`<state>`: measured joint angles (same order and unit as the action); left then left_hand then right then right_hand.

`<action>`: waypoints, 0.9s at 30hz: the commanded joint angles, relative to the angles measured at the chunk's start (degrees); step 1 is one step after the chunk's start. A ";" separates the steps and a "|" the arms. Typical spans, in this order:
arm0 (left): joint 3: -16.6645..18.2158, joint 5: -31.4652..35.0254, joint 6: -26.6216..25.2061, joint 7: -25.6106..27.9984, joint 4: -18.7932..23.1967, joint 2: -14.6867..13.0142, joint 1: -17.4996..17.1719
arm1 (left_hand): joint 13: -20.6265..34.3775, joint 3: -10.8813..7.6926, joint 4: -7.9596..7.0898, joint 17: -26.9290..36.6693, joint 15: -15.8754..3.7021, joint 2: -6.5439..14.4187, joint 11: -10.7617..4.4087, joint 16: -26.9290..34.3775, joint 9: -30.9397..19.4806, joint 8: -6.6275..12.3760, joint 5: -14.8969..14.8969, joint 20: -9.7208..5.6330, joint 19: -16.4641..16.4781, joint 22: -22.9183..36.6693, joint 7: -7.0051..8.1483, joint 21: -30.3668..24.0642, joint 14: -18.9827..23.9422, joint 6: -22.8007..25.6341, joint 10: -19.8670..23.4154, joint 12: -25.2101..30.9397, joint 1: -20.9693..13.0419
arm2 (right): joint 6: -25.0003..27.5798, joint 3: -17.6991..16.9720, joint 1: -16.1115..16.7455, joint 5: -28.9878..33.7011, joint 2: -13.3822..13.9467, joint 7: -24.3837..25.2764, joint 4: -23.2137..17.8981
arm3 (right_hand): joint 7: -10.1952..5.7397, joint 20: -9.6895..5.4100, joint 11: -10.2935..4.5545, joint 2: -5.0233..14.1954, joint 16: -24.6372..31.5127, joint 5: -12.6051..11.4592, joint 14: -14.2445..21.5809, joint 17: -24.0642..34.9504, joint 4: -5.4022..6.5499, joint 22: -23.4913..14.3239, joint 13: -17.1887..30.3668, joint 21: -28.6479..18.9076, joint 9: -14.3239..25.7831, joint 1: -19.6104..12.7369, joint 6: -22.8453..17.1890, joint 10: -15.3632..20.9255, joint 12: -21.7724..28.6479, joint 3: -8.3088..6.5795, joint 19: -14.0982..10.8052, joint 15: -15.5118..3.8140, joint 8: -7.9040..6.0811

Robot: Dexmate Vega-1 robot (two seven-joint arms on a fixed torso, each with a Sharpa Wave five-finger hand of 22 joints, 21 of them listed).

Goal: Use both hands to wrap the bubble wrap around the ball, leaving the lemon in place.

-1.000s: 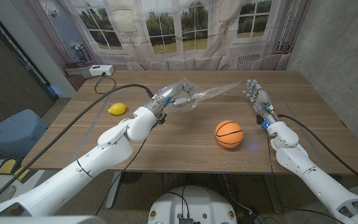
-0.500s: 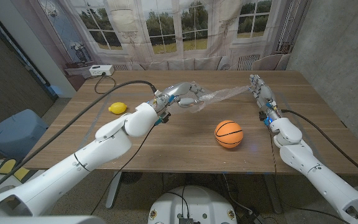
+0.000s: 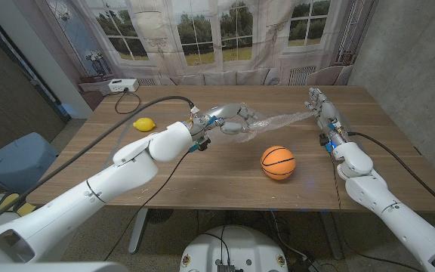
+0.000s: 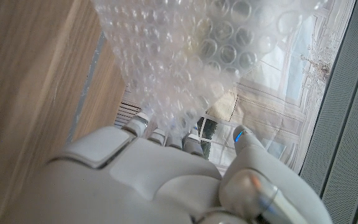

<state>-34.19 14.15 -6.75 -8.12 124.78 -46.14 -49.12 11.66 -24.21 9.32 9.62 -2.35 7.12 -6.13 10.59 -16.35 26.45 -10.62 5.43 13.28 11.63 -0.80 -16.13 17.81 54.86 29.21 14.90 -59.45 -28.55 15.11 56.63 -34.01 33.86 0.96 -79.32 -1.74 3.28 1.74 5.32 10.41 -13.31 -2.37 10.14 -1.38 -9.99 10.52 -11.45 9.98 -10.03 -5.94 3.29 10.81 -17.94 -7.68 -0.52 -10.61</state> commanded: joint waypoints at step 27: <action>-5.77 -3.36 -8.03 -20.21 6.11 -3.79 8.72 | 0.31 3.18 -0.83 0.23 -0.28 -2.66 0.70 -0.31 1.08 -2.69 -1.00 1.73 -2.28 -0.01 -0.50 0.82 -2.39 -2.92 -1.62 -1.89 1.32 | -4.61 -2.81 5.48 0.21 -0.50 1.93 -3.04 | -0.03 0.23 -0.35 -0.50 0.46 -0.21 0.61 0.10 -0.73 -0.30 0.16 -0.28 0.35 -0.34 -0.20 0.55 0.31 -0.09 -0.60 0.05 -0.05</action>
<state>-37.56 11.13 -10.51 -20.62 129.79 -49.23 -44.40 11.84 -22.29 9.13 9.63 -2.32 5.57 -5.59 10.37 -15.58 25.53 -11.56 6.46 11.61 11.44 -1.08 -15.67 16.31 55.29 28.62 13.52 -59.85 -32.40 12.67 61.56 -33.69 33.63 3.05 -82.36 -1.74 3.49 1.53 5.08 10.64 -13.31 -1.85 10.14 -1.83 -9.99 10.52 -11.45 9.97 -10.26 -5.94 3.50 10.81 -17.95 -7.89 -0.43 -10.60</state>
